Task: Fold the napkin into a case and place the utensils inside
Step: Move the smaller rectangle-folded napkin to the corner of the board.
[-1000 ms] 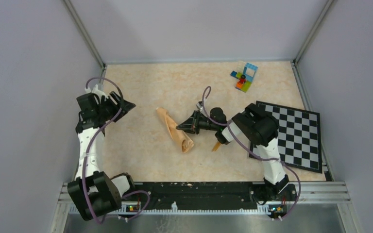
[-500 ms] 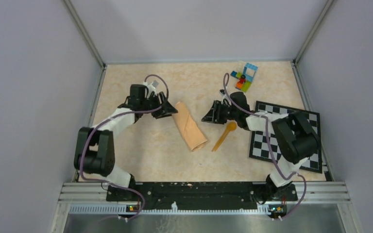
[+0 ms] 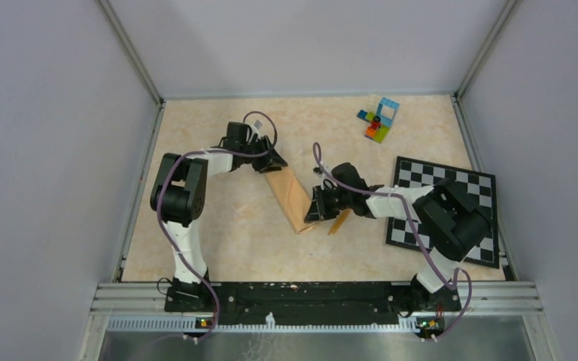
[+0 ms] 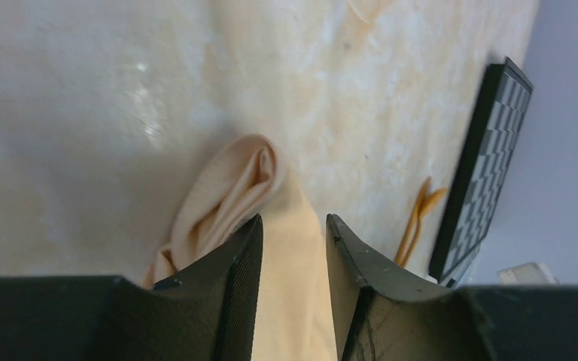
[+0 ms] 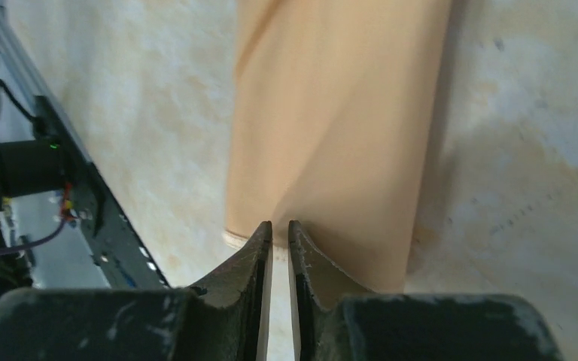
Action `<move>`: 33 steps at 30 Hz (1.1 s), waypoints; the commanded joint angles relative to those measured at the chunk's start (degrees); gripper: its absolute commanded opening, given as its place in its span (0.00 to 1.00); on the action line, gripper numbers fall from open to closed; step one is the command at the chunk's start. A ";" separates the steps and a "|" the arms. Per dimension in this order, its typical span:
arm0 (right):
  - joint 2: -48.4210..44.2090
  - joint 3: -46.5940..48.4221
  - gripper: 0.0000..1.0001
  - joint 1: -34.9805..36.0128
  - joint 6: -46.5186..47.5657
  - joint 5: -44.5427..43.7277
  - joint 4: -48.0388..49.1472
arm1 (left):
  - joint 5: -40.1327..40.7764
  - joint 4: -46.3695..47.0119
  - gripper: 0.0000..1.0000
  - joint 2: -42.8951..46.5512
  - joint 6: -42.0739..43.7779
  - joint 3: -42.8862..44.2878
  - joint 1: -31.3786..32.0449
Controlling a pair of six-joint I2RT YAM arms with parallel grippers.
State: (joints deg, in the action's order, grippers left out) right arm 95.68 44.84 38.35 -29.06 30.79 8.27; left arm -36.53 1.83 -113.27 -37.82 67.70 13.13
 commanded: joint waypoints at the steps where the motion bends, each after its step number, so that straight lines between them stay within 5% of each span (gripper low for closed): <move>1: 1.51 -2.95 0.13 -0.16 3.49 -6.17 -1.07 | 5.00 -1.55 0.42 -4.25 1.40 3.46 0.28; 13: -3.91 11.27 0.24 4.58 10.62 -15.15 -20.64 | 12.95 -9.65 0.48 9.72 6.62 -9.04 -3.54; 23: 0.70 6.05 0.25 9.88 -1.26 -1.03 -6.68 | 10.62 -2.24 0.55 34.08 -7.74 -38.60 -12.69; 29: 2.15 4.11 0.23 9.63 -2.57 -10.81 -8.17 | 9.28 -1.22 0.59 52.46 -16.58 -48.11 -12.77; 33: 2.50 2.73 0.23 6.57 -5.17 -12.78 -6.44 | 9.61 -7.47 0.61 60.71 -14.14 -47.43 -12.73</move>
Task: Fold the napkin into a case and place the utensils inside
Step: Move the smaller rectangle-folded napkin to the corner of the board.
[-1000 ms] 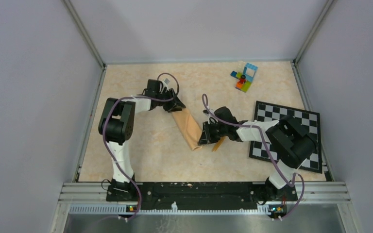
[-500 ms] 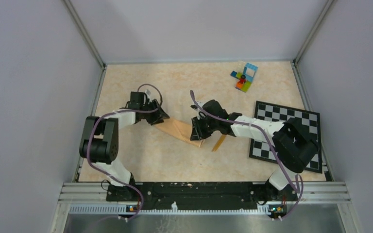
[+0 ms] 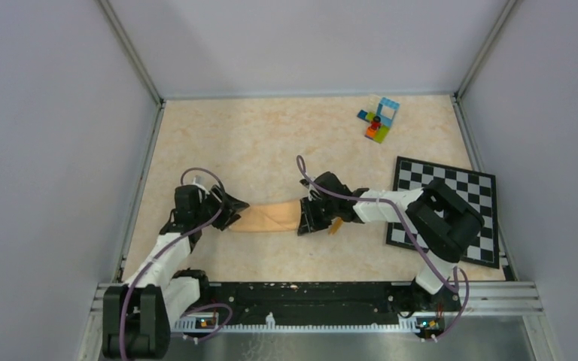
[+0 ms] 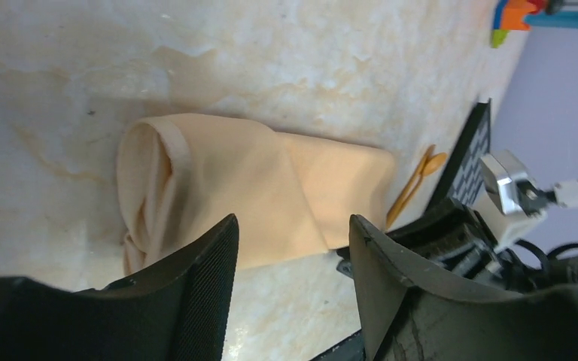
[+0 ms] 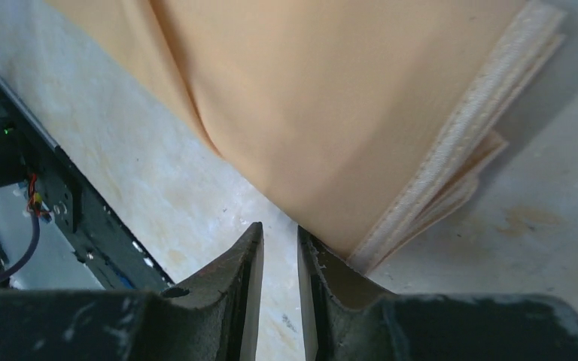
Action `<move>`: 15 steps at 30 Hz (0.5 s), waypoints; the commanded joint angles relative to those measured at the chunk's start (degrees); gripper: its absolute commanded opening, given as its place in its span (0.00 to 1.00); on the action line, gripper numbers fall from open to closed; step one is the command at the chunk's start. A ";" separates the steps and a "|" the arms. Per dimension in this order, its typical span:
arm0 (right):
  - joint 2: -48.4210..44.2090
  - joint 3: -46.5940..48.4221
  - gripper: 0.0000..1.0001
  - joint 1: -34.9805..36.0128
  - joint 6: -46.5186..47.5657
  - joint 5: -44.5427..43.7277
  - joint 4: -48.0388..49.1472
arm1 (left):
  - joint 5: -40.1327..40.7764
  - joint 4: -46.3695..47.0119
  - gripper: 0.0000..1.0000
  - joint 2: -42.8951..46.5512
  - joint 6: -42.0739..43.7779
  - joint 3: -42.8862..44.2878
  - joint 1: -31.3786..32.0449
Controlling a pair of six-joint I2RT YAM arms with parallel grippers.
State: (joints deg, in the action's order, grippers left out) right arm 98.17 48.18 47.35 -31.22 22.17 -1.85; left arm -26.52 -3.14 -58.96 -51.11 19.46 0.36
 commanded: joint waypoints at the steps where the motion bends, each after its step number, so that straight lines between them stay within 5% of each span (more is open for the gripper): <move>1: 0.71 -0.79 0.23 -3.62 -3.54 -3.97 5.38 | -0.33 -3.71 0.62 7.76 0.31 1.25 0.01; 5: 7.63 4.07 0.23 -8.44 -2.37 -0.39 10.04 | -3.23 -7.07 0.64 9.67 3.89 3.28 0.02; 10: 12.95 14.96 0.25 -10.93 2.72 -3.32 4.18 | -2.91 -10.46 0.64 6.75 10.84 6.25 2.93; 15: 10.49 18.61 0.39 -12.36 5.69 -5.02 -3.91 | -2.27 -9.22 0.61 0.50 11.94 7.34 7.34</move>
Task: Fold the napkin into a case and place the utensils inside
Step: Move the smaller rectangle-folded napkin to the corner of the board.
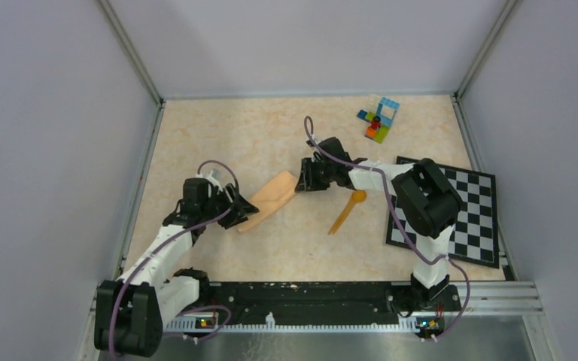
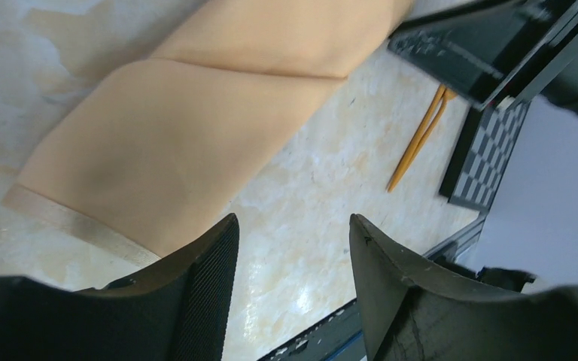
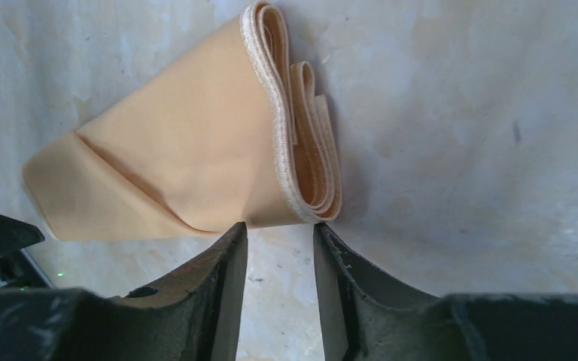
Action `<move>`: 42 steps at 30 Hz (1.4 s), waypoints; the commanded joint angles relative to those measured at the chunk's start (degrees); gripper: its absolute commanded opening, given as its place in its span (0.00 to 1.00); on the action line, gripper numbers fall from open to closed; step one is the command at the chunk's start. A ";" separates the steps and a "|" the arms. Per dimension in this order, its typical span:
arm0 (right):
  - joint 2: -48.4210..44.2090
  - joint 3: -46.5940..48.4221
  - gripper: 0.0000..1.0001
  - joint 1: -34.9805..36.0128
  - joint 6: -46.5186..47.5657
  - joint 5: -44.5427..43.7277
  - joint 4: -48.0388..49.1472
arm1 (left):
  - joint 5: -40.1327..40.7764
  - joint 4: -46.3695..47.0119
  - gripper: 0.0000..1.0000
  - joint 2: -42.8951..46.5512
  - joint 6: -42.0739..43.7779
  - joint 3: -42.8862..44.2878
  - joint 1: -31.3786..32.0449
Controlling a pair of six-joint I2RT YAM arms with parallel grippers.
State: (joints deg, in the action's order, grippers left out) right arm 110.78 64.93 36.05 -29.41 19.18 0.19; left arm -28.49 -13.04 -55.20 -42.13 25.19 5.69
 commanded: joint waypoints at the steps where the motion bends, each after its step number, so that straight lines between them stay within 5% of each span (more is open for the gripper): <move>1: -3.39 0.38 0.42 -1.07 3.40 -0.56 -5.17 | -1.17 2.17 0.60 -3.85 2.21 1.02 2.20; 8: -3.77 -7.81 0.46 -1.07 -6.11 11.39 9.87 | 7.45 5.20 0.62 -4.73 0.20 -2.56 2.66; 14: 6.72 1.11 0.38 -0.64 -8.73 12.91 14.98 | 9.37 6.57 0.58 -0.09 -2.30 -5.49 2.74; 20: 26.52 35.56 0.34 2.63 -0.39 14.60 3.41 | 14.89 0.08 0.68 15.52 1.77 -2.44 2.70; 24: 38.82 62.00 0.38 4.48 0.93 15.66 -9.86 | 14.36 -5.44 0.71 12.86 6.11 3.07 2.66; 26: 39.25 66.36 0.42 4.47 1.75 13.74 -16.01 | 13.64 -7.07 0.71 9.12 8.76 5.36 2.66; 32: 23.08 45.45 0.53 2.96 2.48 12.14 -12.76 | 15.96 -10.42 0.69 -4.59 12.76 12.95 2.57; 37: 19.29 30.96 0.49 3.37 -4.71 21.00 0.19 | 7.89 -5.02 0.60 -12.18 9.46 13.79 2.57; 42: 23.55 31.03 0.40 4.71 -9.03 23.44 6.75 | 5.89 -0.24 0.58 -11.74 7.49 8.16 2.60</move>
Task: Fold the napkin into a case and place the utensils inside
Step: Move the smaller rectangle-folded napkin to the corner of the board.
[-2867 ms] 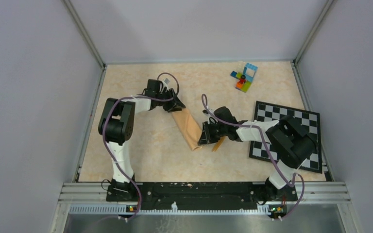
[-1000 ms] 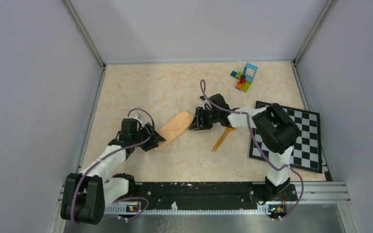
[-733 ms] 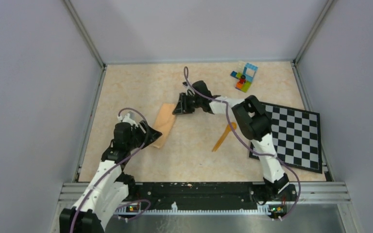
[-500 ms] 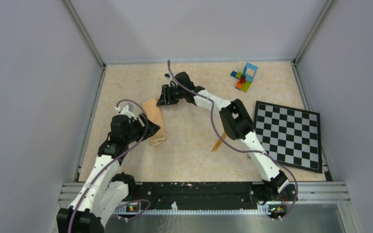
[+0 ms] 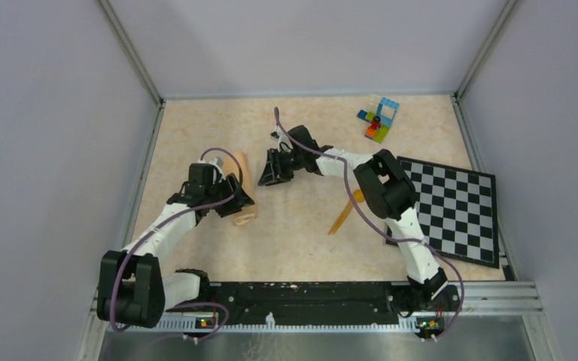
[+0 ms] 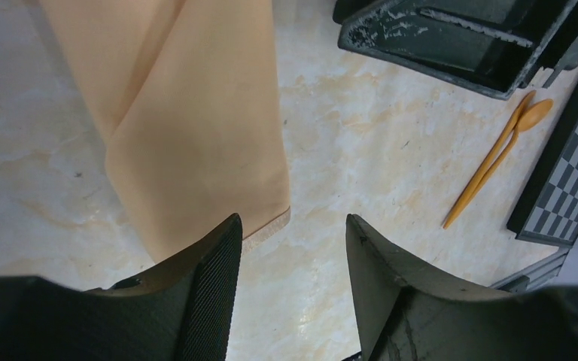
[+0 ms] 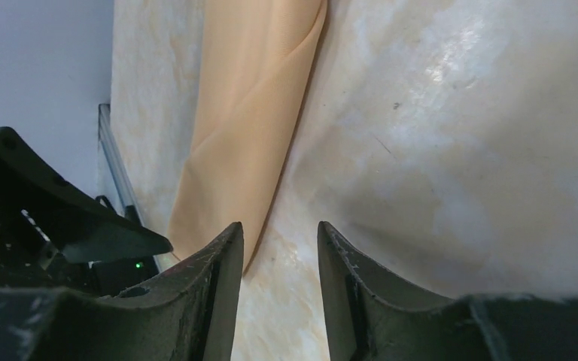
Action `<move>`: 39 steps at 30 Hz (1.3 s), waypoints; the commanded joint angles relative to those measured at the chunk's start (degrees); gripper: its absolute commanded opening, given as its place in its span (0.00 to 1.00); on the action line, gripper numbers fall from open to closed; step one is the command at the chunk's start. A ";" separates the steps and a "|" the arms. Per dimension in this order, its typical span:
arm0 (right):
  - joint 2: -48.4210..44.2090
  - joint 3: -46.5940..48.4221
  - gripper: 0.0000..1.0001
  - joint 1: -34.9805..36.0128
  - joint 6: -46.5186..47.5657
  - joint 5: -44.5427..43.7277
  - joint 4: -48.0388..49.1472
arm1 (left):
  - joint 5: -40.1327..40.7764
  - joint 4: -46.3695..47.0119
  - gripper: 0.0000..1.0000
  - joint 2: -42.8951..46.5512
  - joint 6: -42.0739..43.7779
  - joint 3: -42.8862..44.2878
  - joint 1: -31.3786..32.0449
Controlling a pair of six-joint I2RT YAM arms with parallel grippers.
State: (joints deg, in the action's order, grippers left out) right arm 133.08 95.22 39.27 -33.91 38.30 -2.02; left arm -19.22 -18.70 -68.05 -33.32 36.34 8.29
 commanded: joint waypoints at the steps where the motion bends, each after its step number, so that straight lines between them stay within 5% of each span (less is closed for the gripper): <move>1: 2.27 1.63 0.39 1.73 -4.73 4.42 9.16 | -2.81 5.37 0.58 1.35 -0.78 -3.89 0.05; 9: 10.52 11.95 0.33 4.51 -2.27 5.34 5.22 | -0.50 7.92 0.57 1.59 -1.69 -12.27 0.05; 15: 16.40 21.13 0.27 8.35 1.38 7.97 1.36 | -5.31 7.10 0.57 12.43 -6.94 -17.31 0.14; 24: 25.03 42.66 0.29 13.39 9.03 19.79 -12.85 | -11.38 1.08 0.65 22.85 -10.62 -11.26 0.40; 31: 20.10 38.23 0.39 12.51 3.86 16.96 -11.53 | 0.54 -6.12 0.66 25.64 -14.47 -6.58 0.32; 35: 9.58 20.88 0.47 7.61 -3.37 13.78 -1.18 | 0.95 -4.58 0.65 26.83 -16.94 -8.55 0.28; 39: 1.00 8.96 0.50 4.88 1.11 10.91 -5.12 | 1.63 -3.25 0.66 27.28 -17.42 -8.92 0.19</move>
State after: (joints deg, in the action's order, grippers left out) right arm 145.49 111.90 48.21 -34.20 53.60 -7.92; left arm -19.75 -23.16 -41.74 -48.88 27.88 8.43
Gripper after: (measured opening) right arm 0.496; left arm 0.651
